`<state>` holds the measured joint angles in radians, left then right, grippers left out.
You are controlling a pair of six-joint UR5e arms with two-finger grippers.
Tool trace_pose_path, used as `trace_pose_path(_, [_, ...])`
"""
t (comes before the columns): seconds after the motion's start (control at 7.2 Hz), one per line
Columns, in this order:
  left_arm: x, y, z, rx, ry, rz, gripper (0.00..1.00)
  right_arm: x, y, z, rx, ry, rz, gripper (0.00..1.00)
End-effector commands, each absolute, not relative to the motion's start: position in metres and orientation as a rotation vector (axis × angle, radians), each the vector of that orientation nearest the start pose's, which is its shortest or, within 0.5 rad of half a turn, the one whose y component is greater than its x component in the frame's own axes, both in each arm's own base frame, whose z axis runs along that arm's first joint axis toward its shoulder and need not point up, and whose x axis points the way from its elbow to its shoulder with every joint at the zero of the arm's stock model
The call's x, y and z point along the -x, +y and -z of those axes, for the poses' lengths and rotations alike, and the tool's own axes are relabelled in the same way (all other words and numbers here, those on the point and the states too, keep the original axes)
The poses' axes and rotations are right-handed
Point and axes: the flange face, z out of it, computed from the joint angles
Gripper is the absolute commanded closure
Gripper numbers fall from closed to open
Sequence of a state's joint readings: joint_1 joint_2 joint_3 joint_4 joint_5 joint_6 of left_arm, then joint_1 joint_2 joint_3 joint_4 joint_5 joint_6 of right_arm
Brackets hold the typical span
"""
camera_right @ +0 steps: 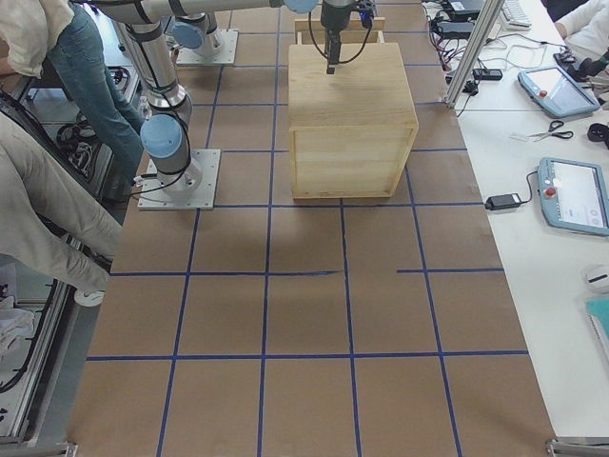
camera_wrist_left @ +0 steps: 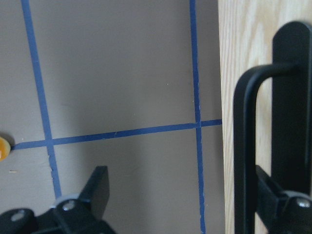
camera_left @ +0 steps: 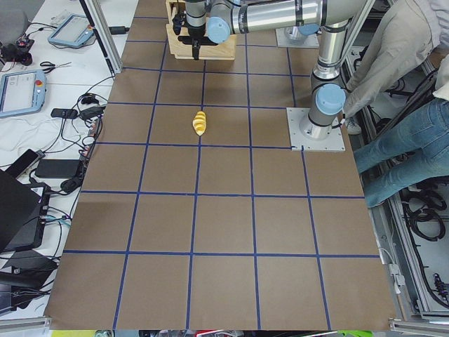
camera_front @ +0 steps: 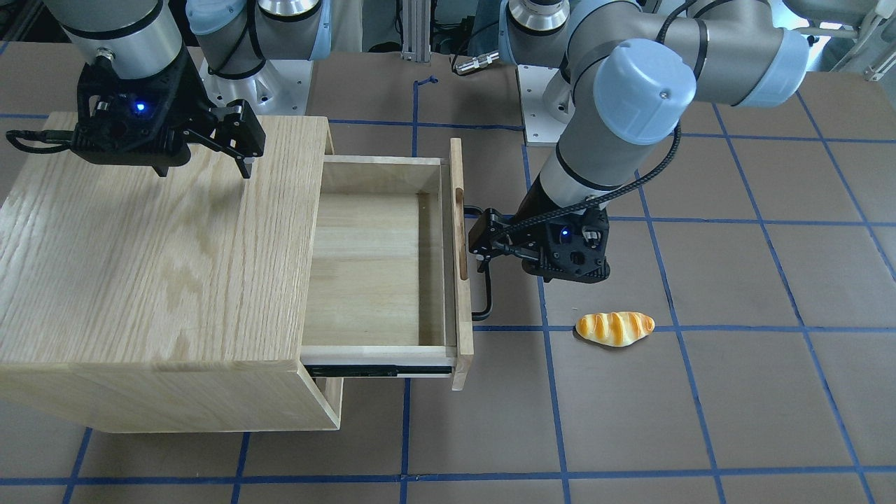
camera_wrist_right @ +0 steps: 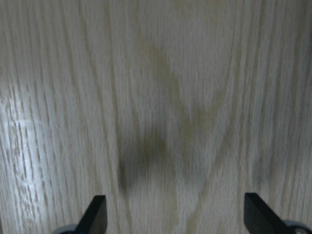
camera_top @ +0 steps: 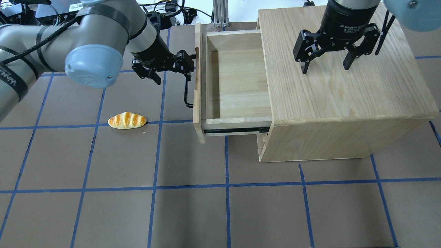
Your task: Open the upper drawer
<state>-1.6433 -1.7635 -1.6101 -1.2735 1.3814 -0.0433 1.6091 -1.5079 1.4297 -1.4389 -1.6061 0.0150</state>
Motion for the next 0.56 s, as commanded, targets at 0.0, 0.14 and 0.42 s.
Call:
trace_pose_path(0.0, [0.151, -0.559, -0.41, -0.049, 3.33, 0.089, 0.0, -0.149, -0.506, -0.512, 0.038, 3.177, -0.086, 0.0])
trace_pose_path(0.14, [0.135, -0.562, -0.413, -0.004, 3.329, 0.098, 0.0, -0.149, -0.506, -0.512, 0.041, 3.177, -0.086, 0.0])
trace_pose_path(0.42, [0.136, -0.545, -0.455, -0.005, 3.255, 0.041, 0.0, -0.149, -0.506, -0.512, 0.038, 3.177, -0.086, 0.0])
